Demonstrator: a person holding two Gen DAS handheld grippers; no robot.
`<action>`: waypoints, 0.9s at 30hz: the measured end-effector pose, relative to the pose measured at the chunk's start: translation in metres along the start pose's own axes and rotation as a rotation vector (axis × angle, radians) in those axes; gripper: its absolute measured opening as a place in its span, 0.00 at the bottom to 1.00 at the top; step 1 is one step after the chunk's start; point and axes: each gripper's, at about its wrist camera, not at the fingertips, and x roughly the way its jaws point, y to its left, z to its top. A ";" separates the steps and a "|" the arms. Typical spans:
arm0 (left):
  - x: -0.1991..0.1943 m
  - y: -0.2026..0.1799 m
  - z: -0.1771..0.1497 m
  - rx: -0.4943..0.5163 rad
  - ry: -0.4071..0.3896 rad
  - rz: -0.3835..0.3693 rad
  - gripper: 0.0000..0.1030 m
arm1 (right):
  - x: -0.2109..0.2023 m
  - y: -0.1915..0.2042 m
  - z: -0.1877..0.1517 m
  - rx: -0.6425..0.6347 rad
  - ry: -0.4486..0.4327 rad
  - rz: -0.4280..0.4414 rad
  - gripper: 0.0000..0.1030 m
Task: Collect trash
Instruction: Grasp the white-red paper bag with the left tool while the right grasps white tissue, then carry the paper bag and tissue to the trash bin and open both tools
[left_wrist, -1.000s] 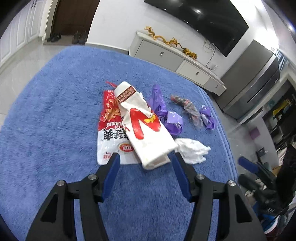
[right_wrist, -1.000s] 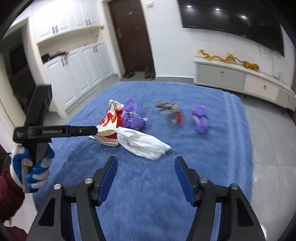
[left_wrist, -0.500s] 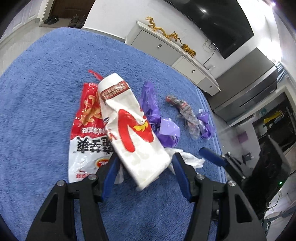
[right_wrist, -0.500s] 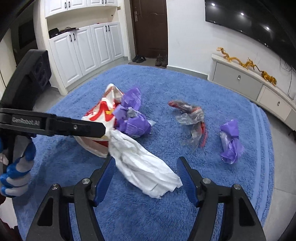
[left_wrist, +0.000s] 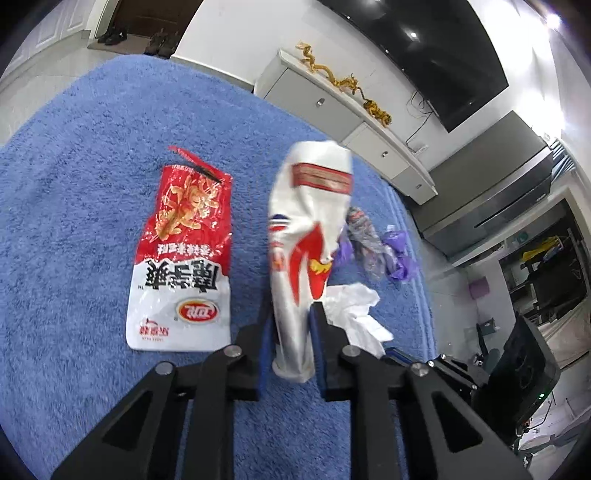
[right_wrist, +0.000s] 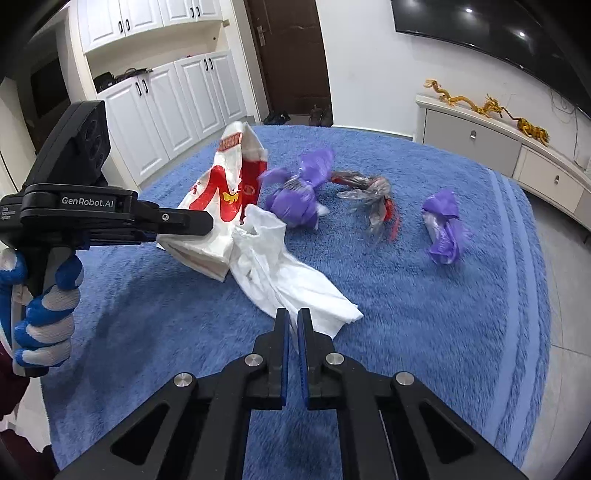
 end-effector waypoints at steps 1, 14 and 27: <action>-0.004 -0.003 -0.002 0.009 -0.009 0.005 0.16 | -0.004 0.002 0.000 -0.004 -0.004 -0.008 0.05; -0.070 0.007 -0.016 0.033 -0.104 -0.029 0.16 | 0.027 0.014 0.036 -0.049 0.000 -0.069 0.54; -0.106 -0.024 -0.031 0.124 -0.144 -0.046 0.16 | -0.023 0.001 0.008 0.056 -0.097 -0.034 0.06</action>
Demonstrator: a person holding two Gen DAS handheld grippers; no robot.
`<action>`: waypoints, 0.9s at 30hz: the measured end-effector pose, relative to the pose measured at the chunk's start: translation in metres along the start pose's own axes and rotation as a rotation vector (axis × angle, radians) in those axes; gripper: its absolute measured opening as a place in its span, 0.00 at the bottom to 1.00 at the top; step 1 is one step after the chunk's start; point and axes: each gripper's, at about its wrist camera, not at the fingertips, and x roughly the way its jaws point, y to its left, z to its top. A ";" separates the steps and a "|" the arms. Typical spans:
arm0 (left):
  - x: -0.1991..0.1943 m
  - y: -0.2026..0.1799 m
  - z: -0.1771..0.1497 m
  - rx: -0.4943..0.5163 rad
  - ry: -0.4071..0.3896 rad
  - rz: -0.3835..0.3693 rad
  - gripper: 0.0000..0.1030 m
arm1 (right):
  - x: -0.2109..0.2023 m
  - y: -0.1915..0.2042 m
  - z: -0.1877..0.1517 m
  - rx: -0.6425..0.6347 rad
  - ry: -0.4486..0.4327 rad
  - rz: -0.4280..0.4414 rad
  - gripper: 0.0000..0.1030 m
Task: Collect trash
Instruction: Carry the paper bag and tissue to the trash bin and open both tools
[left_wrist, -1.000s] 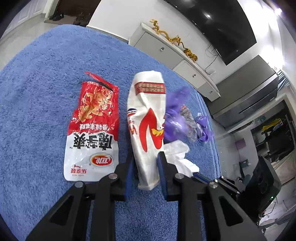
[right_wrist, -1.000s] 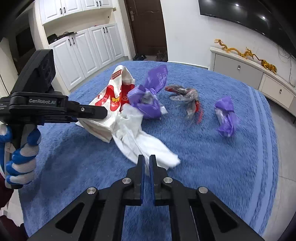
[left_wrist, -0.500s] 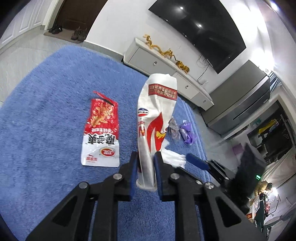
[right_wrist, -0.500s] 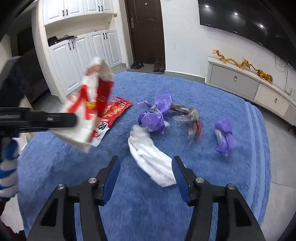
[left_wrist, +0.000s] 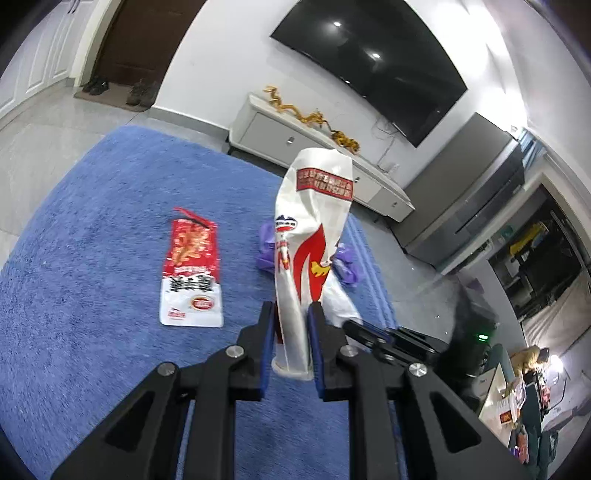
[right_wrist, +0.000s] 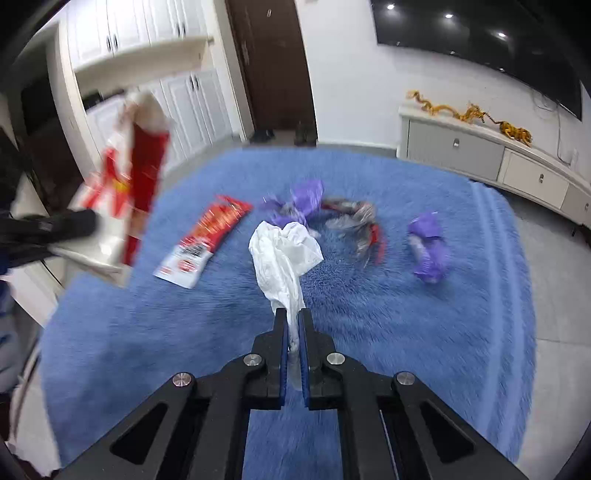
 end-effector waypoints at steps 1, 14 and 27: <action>-0.002 -0.006 -0.002 0.010 0.001 -0.006 0.16 | -0.014 -0.001 -0.004 0.014 -0.024 0.011 0.06; 0.045 -0.153 -0.056 0.255 0.182 -0.174 0.16 | -0.207 -0.081 -0.129 0.325 -0.259 -0.169 0.06; 0.203 -0.335 -0.185 0.544 0.540 -0.224 0.16 | -0.233 -0.200 -0.291 0.784 -0.166 -0.324 0.06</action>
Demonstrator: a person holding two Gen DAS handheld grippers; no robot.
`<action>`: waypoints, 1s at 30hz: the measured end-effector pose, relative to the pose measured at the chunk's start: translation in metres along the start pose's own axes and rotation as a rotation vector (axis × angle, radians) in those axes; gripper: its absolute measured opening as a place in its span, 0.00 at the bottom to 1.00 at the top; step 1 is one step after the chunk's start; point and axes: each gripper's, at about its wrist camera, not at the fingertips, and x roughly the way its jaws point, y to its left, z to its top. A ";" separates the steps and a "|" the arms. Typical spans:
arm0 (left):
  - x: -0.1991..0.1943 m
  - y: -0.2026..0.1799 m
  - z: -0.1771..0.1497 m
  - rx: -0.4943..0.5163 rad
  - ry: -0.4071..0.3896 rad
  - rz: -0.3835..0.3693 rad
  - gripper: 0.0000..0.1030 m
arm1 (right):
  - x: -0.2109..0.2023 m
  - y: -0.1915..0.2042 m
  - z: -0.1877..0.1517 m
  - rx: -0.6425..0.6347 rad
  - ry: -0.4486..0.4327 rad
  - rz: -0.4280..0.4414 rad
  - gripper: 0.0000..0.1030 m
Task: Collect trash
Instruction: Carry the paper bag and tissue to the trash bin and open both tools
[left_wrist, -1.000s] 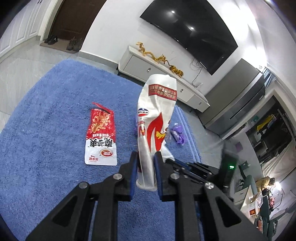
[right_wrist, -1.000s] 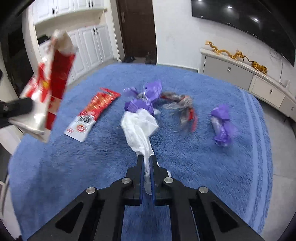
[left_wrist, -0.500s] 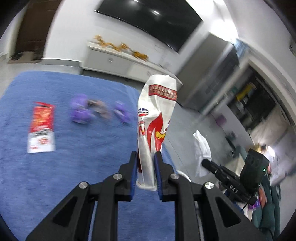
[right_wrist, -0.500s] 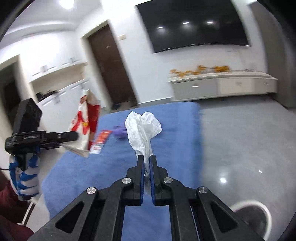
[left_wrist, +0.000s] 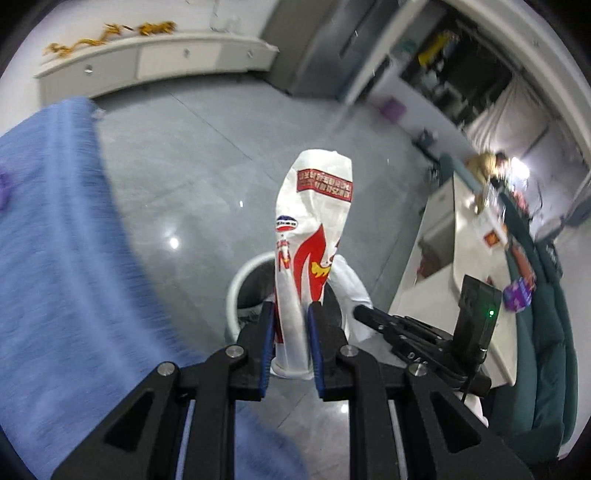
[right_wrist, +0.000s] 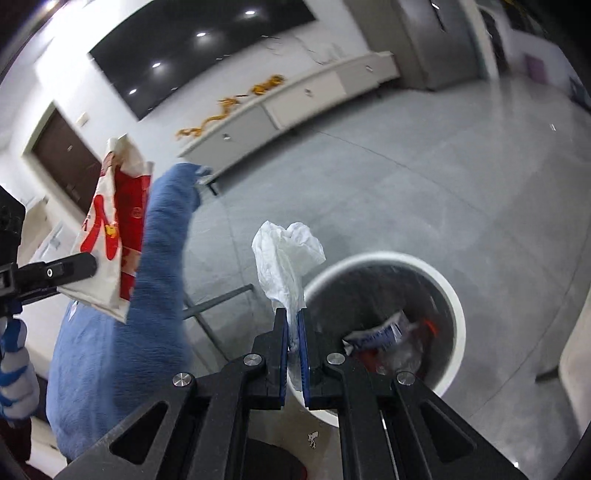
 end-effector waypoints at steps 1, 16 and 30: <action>0.012 -0.007 0.002 0.007 0.018 0.002 0.17 | 0.005 -0.009 -0.001 0.022 0.008 -0.007 0.06; 0.098 -0.025 0.021 -0.013 0.114 -0.031 0.49 | 0.009 -0.046 -0.022 0.082 0.057 -0.110 0.40; -0.045 -0.002 -0.008 0.076 -0.201 0.151 0.49 | -0.038 0.012 -0.013 0.020 -0.062 -0.062 0.40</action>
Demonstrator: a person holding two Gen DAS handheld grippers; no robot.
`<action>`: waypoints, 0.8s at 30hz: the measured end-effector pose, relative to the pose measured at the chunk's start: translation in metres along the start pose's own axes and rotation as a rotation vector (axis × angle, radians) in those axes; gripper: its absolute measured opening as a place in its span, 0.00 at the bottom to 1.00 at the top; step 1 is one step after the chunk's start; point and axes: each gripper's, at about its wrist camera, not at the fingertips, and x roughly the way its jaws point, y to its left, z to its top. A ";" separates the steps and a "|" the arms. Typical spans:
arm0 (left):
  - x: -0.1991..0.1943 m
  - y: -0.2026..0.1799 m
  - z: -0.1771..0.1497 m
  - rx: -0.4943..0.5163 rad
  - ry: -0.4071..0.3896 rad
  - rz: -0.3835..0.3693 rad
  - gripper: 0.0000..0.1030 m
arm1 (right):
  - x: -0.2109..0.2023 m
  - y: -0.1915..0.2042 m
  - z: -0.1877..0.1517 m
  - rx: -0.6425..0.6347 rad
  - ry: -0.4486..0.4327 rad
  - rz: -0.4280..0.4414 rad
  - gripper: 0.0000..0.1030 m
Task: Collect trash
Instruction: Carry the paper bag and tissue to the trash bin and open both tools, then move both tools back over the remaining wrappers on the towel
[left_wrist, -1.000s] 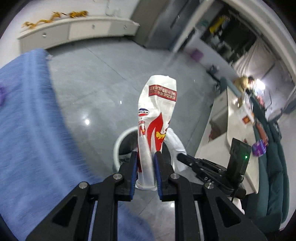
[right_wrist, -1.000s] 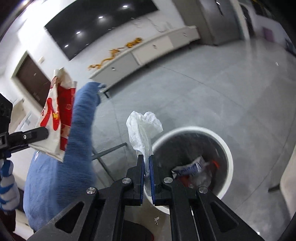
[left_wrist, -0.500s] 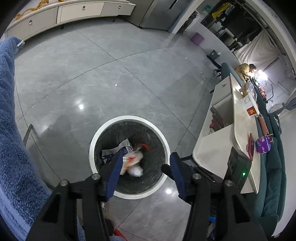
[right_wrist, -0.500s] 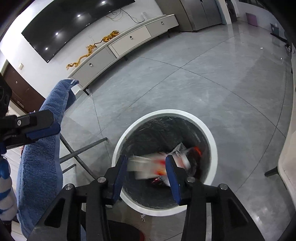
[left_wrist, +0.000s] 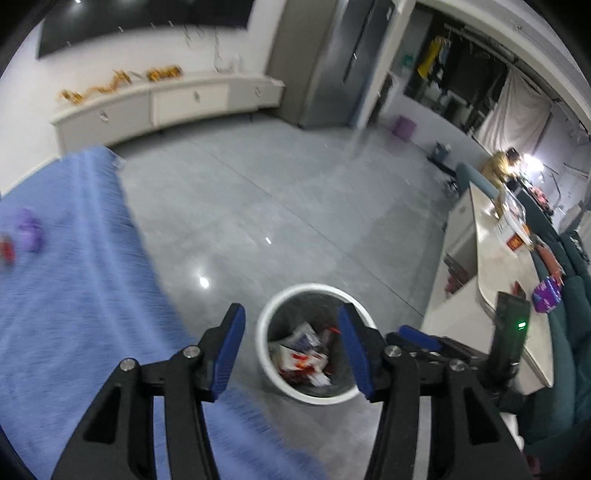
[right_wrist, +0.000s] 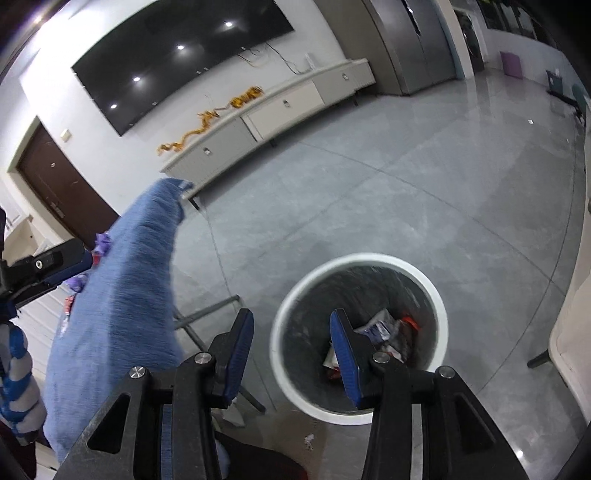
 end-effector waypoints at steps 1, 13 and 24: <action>-0.010 0.006 -0.003 -0.004 -0.020 0.017 0.49 | -0.006 0.009 0.001 -0.016 -0.012 0.007 0.41; -0.149 0.104 -0.047 -0.145 -0.213 0.287 0.49 | -0.044 0.145 0.019 -0.246 -0.094 0.141 0.43; -0.236 0.169 -0.104 -0.244 -0.313 0.479 0.49 | -0.021 0.253 0.011 -0.403 -0.041 0.230 0.44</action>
